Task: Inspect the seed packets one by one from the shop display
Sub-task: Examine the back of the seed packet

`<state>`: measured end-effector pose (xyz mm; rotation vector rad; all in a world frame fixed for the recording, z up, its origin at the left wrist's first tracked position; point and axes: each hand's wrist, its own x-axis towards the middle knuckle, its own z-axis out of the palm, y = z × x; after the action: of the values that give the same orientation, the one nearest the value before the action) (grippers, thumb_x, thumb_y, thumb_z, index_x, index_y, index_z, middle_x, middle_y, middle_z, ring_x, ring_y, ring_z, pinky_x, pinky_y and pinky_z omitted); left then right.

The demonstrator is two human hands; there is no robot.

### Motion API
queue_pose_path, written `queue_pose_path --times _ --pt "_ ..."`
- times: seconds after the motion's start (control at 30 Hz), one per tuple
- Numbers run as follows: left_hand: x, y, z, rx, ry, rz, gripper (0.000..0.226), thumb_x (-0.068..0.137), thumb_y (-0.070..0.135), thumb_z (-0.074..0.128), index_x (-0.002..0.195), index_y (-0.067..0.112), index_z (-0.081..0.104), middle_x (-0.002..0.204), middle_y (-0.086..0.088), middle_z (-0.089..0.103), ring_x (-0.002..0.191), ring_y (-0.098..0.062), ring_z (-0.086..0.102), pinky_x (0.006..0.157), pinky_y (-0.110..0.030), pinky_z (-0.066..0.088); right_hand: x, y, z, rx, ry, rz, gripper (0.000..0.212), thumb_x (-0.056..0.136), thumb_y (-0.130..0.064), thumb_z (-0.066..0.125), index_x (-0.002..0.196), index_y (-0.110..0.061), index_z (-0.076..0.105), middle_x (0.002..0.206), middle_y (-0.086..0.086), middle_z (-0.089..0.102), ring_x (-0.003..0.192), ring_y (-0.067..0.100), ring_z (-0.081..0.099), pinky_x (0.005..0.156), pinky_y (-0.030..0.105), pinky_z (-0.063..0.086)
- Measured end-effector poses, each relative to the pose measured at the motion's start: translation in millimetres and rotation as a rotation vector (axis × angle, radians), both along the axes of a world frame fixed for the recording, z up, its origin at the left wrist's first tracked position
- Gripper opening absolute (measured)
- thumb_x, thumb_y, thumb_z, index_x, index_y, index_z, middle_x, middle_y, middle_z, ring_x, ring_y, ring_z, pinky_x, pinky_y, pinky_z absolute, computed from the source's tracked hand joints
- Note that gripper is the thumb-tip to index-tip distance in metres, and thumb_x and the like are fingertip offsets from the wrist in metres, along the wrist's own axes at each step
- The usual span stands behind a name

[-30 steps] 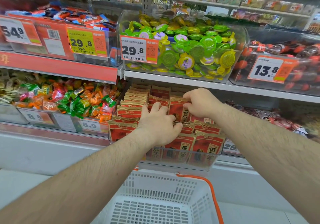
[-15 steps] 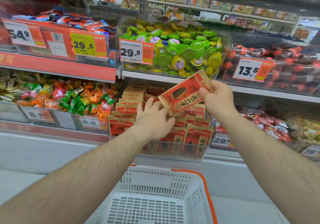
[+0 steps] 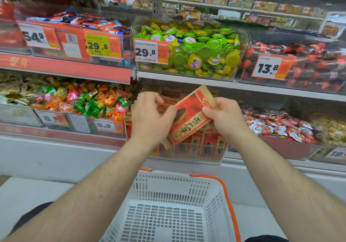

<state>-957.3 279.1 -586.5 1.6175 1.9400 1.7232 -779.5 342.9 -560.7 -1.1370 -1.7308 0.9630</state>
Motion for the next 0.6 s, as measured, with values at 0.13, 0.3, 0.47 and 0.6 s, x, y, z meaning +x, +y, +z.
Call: queue_pose_path --times 0.13,0.3,0.47,0.6 --pt "7.9 -15.1 -12.3 -0.213 -0.252 -0.392 0.014 0.092 0.025 0.066 0.098 0.033 0.057 0.095 0.011 0.065 0.084 -0.008 0.064 0.080 -0.032 0.053 -4.5 -20.1 -18.8 0.003 -0.262 0.186 0.013 0.089 -0.009 0.067 0.076 -0.015 0.069 0.077 0.000 0.072 0.074 0.017 0.067 0.077 0.039 0.056" --pt "-0.9 -29.3 -40.3 -0.325 -0.308 -0.470 0.015 0.094 0.013 0.066 0.084 0.024 0.069 0.087 -0.002 0.075 0.081 -0.015 0.070 0.079 -0.040 0.060 -5.3 -35.1 -49.8 -0.062 -0.266 0.198 0.023 0.084 -0.011 0.075 0.065 -0.015 0.063 0.065 0.001 0.062 0.060 0.014 0.054 0.060 0.031 0.044" --pt "-14.2 -38.3 -64.3 -0.452 -0.338 -0.453 0.017 0.089 0.013 0.073 0.073 0.019 0.071 0.061 0.008 0.065 0.056 -0.007 0.056 0.054 -0.025 0.048 -5.2 -40.6 -84.3 -0.202 -0.035 0.080 0.017 0.083 -0.011 0.077 0.069 -0.011 0.067 0.063 0.007 0.062 0.050 0.014 0.056 0.050 0.030 0.047" --pt "-17.1 -37.9 -82.0 -0.473 -0.473 -0.411 0.023 0.086 0.005 0.073 0.069 0.020 0.072 0.062 0.006 0.069 0.054 -0.009 0.061 0.056 -0.026 0.053 -11.2 -41.5 -109.2 -0.213 0.035 0.028 0.018 0.090 -0.011 0.069 0.072 -0.013 0.070 0.062 0.005 0.067 0.053 0.018 0.059 0.059 0.041 0.054"
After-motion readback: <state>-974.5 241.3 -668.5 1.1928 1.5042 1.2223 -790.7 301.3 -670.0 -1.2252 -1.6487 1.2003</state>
